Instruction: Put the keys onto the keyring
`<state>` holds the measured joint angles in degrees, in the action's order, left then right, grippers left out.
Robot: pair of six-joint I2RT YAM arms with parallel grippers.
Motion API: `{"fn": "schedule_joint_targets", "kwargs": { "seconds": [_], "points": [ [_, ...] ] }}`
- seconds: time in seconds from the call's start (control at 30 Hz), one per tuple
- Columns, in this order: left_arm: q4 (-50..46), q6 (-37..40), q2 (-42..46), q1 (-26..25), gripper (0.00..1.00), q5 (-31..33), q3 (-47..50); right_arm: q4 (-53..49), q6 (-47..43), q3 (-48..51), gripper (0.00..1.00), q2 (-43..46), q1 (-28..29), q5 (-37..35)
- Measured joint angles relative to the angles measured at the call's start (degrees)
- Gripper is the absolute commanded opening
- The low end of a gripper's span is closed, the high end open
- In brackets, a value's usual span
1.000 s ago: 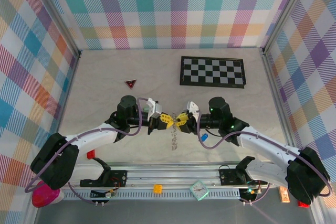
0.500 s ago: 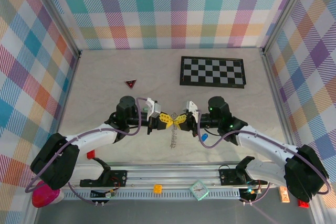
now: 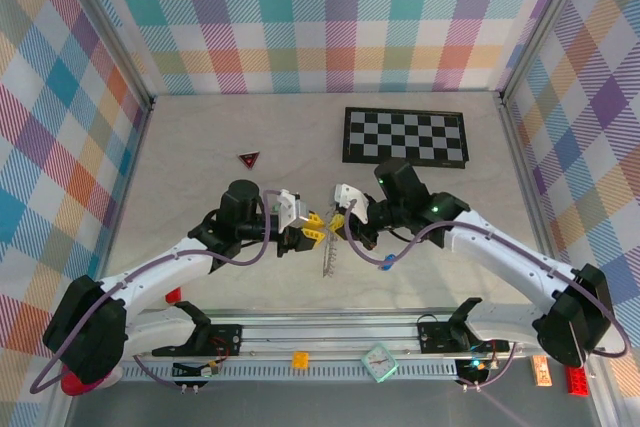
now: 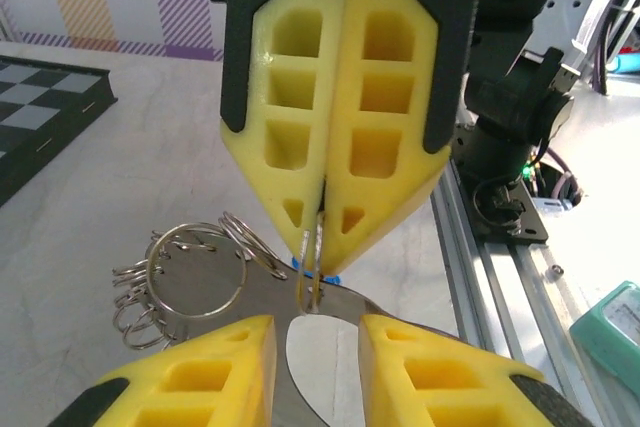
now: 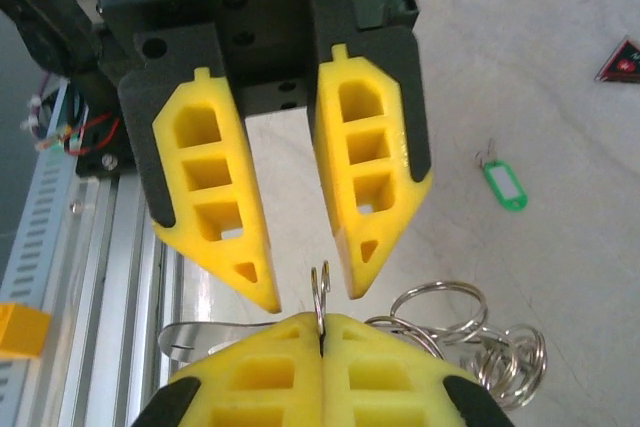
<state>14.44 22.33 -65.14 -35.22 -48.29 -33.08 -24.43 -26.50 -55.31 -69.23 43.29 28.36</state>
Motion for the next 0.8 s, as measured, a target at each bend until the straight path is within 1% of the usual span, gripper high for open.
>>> {"fn": "schedule_joint_targets", "kwargs": {
  "seconds": [0.13,0.33,0.43,0.6,0.7,0.73,0.8],
  "points": [
    [-2.67,1.38,0.02,-0.48,0.25,-0.02,-0.83,-6.99,-3.37,-4.31,0.0,-2.58,1.22,-1.79],
    [-5.81,2.86,0.0,-1.11,0.22,-0.11,-1.86,-12.76,-6.25,-8.76,0.0,-5.44,3.08,-3.74],
    [-7.13,3.52,0.0,-1.14,0.16,-0.15,-2.38,-14.75,-7.3,-10.58,0.0,-6.97,3.76,-4.46],
    [-8.66,4.31,0.0,-1.14,0.0,-0.2,-2.47,-16.44,-7.89,-11.23,0.0,-7.89,4.04,-4.83],
    [-8.57,4.52,0.0,-1.25,0.0,-0.28,-2.49,-16.28,-7.76,-11.06,0.17,-7.76,4.04,-4.76],
    [-8.52,4.48,0.0,-1.29,0.0,-0.26,-2.49,-15.43,-7.45,-10.38,0.2,-7.41,3.98,-4.48],
    [-8.48,4.28,0.0,-1.29,0.0,-0.35,-2.49,-12.81,-6.71,-7.96,0.22,-5.66,3.19,-3.45]
  ]
}}
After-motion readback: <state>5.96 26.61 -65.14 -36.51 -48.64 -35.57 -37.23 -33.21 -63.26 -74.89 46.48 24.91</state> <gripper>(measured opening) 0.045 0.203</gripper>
